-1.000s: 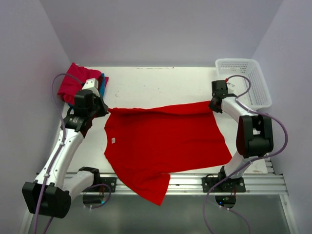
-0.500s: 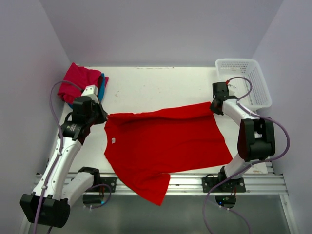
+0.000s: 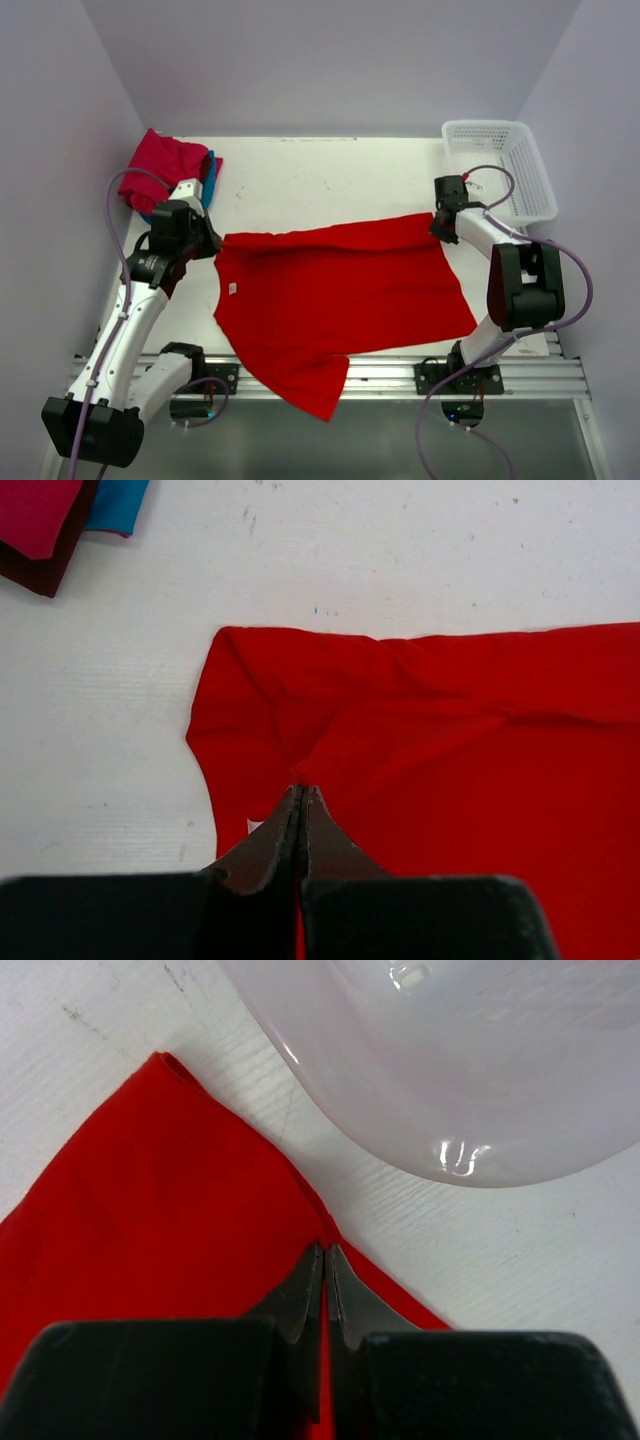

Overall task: Fold and stack the t-shirts
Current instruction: Fold the flattened tshirt in 1/3 of the way

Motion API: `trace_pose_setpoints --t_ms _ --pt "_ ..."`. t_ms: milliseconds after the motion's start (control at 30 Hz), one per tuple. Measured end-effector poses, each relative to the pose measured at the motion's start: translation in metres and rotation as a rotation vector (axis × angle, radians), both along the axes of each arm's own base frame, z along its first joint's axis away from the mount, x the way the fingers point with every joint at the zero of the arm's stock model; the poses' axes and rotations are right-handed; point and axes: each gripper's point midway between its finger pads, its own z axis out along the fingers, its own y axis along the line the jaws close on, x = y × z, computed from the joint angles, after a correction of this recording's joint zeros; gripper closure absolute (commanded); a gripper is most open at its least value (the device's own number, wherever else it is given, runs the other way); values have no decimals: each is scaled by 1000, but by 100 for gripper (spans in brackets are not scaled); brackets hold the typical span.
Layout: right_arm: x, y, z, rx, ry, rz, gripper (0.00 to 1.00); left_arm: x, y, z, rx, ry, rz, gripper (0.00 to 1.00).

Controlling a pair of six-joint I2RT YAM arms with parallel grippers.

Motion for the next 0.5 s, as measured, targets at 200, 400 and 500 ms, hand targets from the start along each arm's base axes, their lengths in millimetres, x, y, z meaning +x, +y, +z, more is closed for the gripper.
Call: trace_pose_setpoints --t_ms 200,400,500 --pt "-6 1 -6 8 17 5 91 0 0 -1 0 2 0 98" --pt "-5 4 -6 20 16 7 40 -4 -1 -5 -14 14 5 0" --pt "-6 3 -7 20 21 8 37 -7 -1 3 -33 -11 17 0"
